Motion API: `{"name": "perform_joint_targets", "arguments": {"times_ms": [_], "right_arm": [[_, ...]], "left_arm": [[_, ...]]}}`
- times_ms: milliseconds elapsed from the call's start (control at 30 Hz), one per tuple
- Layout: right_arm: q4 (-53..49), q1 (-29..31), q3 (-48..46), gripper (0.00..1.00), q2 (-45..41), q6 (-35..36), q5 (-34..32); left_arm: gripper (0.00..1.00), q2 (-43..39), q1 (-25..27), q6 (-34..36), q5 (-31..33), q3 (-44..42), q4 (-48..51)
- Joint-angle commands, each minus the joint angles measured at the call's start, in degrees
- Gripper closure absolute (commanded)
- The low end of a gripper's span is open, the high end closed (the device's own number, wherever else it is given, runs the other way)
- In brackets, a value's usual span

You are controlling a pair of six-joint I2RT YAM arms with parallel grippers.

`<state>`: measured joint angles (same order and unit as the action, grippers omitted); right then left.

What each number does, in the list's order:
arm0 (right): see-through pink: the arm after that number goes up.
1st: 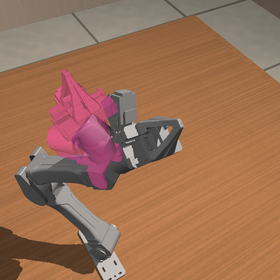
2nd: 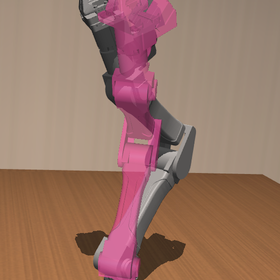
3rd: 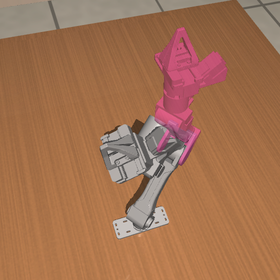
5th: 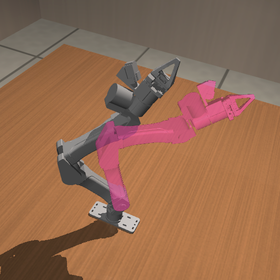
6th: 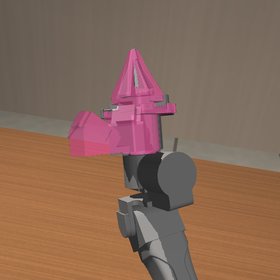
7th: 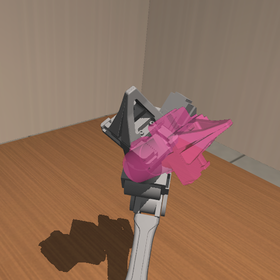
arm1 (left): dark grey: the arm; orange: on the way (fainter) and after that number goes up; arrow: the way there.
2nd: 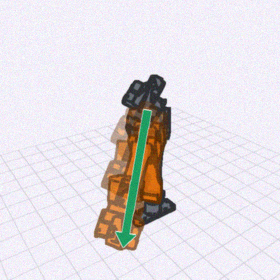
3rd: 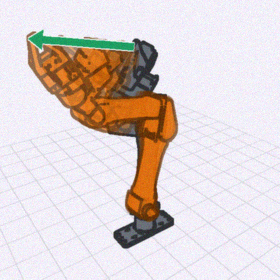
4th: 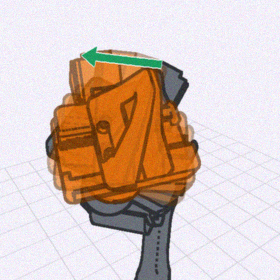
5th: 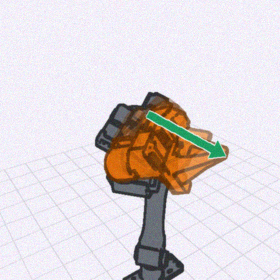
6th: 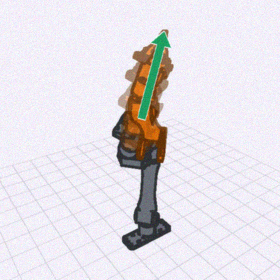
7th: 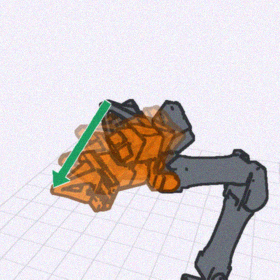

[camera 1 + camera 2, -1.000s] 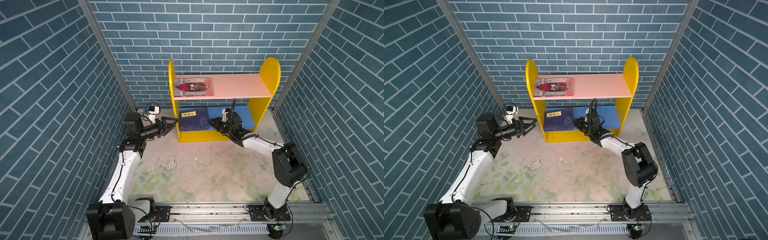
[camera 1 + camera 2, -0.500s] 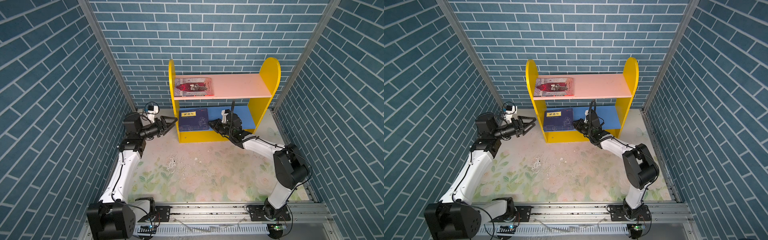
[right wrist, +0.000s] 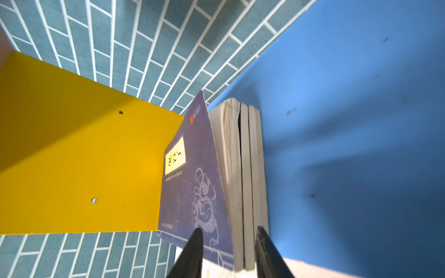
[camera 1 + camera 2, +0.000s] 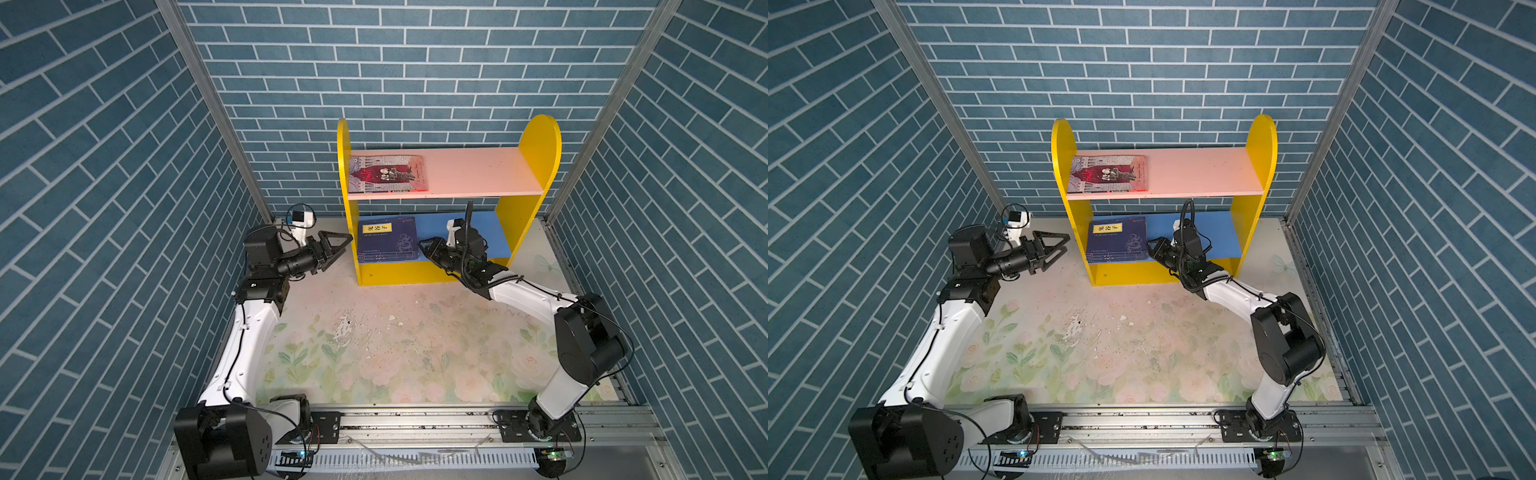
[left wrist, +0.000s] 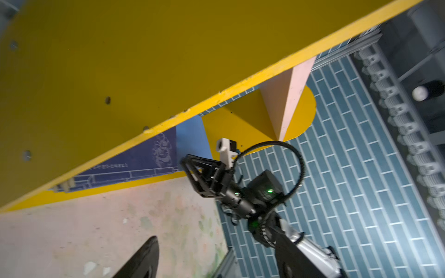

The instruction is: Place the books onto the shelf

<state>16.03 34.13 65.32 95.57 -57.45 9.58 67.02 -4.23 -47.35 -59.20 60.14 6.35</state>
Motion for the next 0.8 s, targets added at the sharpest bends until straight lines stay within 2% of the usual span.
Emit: {"name": "perform_joint_targets", "arguments": {"times_ms": [0,67,167,300,367,400,467,500,633,700,767], "right_arm": [[-3.7,-0.1,-0.6,0.59,-5.0,4.8,-4.0],[-7.0,-0.2,-1.4,0.57,-7.2,6.2,-4.2],[-12.4,-0.1,-4.1,0.54,-11.8,8.4,-5.5],[-20.5,0.0,-8.8,0.49,-20.2,12.8,-8.3],[-24.9,-0.2,-11.6,0.46,-24.9,15.8,-10.4],[-26.2,0.0,-12.9,0.39,-26.8,17.3,-11.5],[-27.3,-0.2,-17.2,0.05,-31.7,20.2,-13.8],[-27.5,-0.1,-19.0,0.01,-33.8,21.9,-15.5],[-23.2,-0.1,-27.1,0.01,-43.2,29.1,-24.2],[-22.4,-0.2,-30.1,0.01,-46.4,27.9,-32.6],[-18.6,-0.2,-34.1,0.01,-48.7,30.4,-41.3]], "left_arm": [[0.09,-0.6,-1.6,13.5,6.3,4.6,12.4],[0.01,-0.8,-2.3,19.1,11.1,6.6,18.3],[0.00,-1.8,-3.1,27.8,19.9,7.8,24.3],[0.00,-4.7,-4.1,34.2,30.5,3.6,24.5],[0.00,-6.5,-4.9,35.5,33.6,-0.4,21.8],[0.00,-7.1,-5.1,35.8,35.0,-2.2,20.6],[0.00,-8.1,-5.6,35.6,37.8,-6.1,17.9],[0.00,-8.5,-5.7,35.6,38.7,-7.9,15.9],[0.00,-10.5,-5.9,36.9,40.5,-16.9,4.9],[0.00,-11.1,-5.9,37.2,40.1,-20.7,-0.4],[0.00,-10.1,-5.9,38.6,39.4,-25.3,-7.4]]}}
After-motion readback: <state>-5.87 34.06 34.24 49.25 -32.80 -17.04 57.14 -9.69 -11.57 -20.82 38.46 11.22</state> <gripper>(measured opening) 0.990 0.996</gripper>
